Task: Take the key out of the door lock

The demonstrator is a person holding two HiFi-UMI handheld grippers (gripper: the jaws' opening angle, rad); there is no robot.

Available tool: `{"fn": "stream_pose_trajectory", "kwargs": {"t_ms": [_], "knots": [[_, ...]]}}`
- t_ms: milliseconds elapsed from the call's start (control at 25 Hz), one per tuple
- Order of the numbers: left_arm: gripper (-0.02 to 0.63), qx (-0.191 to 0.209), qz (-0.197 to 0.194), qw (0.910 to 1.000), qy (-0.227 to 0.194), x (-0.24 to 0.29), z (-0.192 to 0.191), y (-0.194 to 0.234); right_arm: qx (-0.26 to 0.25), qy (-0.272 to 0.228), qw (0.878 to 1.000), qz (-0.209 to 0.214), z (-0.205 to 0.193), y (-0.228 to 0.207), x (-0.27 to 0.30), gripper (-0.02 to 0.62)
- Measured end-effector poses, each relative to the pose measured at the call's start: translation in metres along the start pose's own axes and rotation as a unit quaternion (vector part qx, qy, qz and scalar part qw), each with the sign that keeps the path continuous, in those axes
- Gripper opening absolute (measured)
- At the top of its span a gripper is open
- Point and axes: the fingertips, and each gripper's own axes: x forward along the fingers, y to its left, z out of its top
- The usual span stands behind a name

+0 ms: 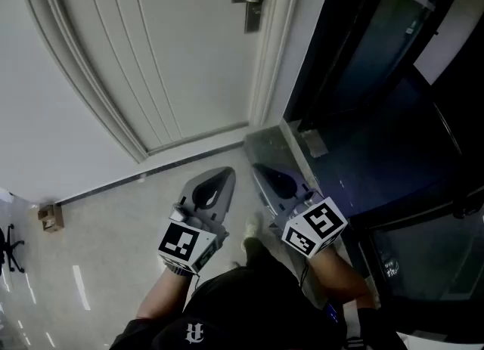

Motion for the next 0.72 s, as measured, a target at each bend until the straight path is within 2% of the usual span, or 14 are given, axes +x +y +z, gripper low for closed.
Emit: {"fn": "stream_pose_trajectory", "kwargs": {"t_ms": [200, 320, 560, 720], "knots": [[0.006, 0.01, 0.006, 0.9999, 0.01, 0.055, -0.003, 0.026, -0.027, 0.008, 1.0, 0.013, 0.004, -0.051, 0.033, 0.018], [0.006, 0.012, 0.012, 0.9997, 0.018, 0.099, -0.001, 0.045, -0.018, 0.004, 1.0, 0.009, 0.017, -0.094, 0.055, 0.019], [0.006, 0.032, 0.027, 0.9991, 0.01, 0.188, 0.013, 0.079, -0.048, -0.008, 0.998, 0.029, 0.046, -0.175, 0.093, 0.018], [0.006, 0.029, 0.027, 0.9991, 0.012, 0.229, 0.015, 0.093, -0.045, -0.009, 0.998, 0.031, 0.056, -0.21, 0.111, 0.018]]}}
